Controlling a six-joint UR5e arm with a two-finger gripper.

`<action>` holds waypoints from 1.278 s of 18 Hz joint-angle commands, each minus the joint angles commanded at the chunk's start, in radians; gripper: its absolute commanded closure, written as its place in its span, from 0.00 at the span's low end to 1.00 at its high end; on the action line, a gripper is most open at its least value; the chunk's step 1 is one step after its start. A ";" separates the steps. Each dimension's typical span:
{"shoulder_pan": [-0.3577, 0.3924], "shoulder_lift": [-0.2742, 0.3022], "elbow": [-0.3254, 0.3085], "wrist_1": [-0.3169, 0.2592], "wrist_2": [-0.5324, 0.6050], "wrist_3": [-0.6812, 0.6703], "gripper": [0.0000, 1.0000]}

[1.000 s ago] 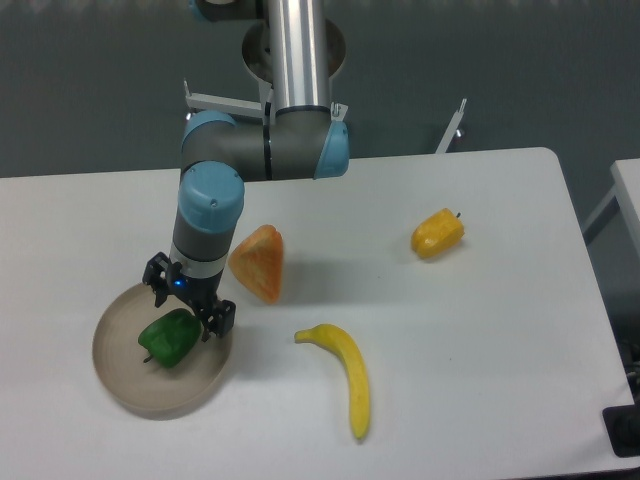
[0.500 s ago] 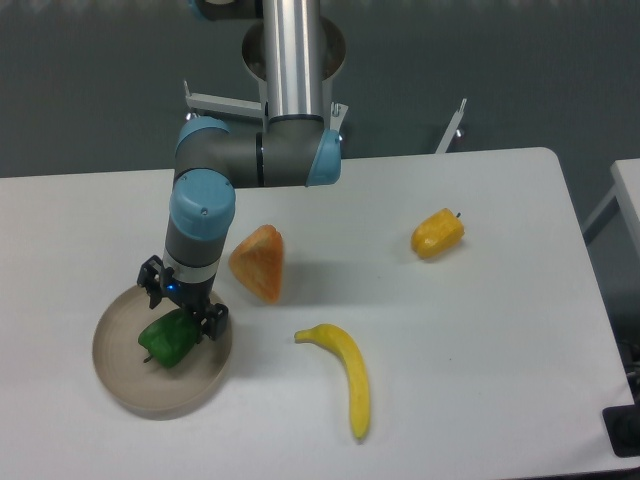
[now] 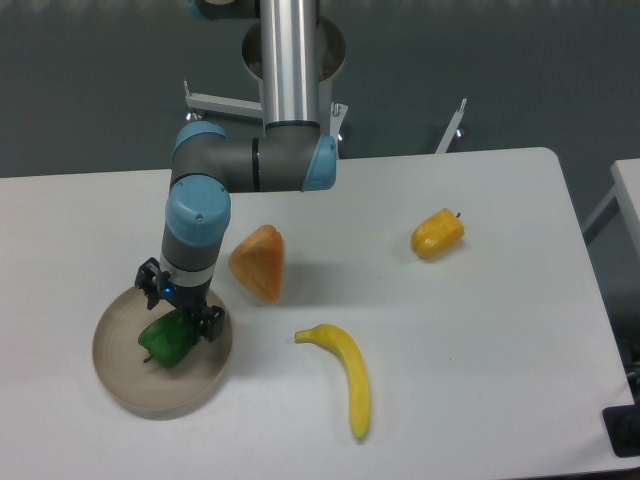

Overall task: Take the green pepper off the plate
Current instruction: 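Lower the gripper onto the green pepper and close on it, then lift the held green pepper off the plate toward the banana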

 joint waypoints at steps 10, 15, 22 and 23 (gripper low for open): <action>0.000 0.003 0.006 0.000 0.000 0.008 0.57; 0.002 0.009 0.014 -0.002 0.000 0.014 0.64; 0.067 0.047 0.028 -0.015 0.049 0.167 0.64; 0.089 0.057 0.028 -0.015 0.075 0.191 0.64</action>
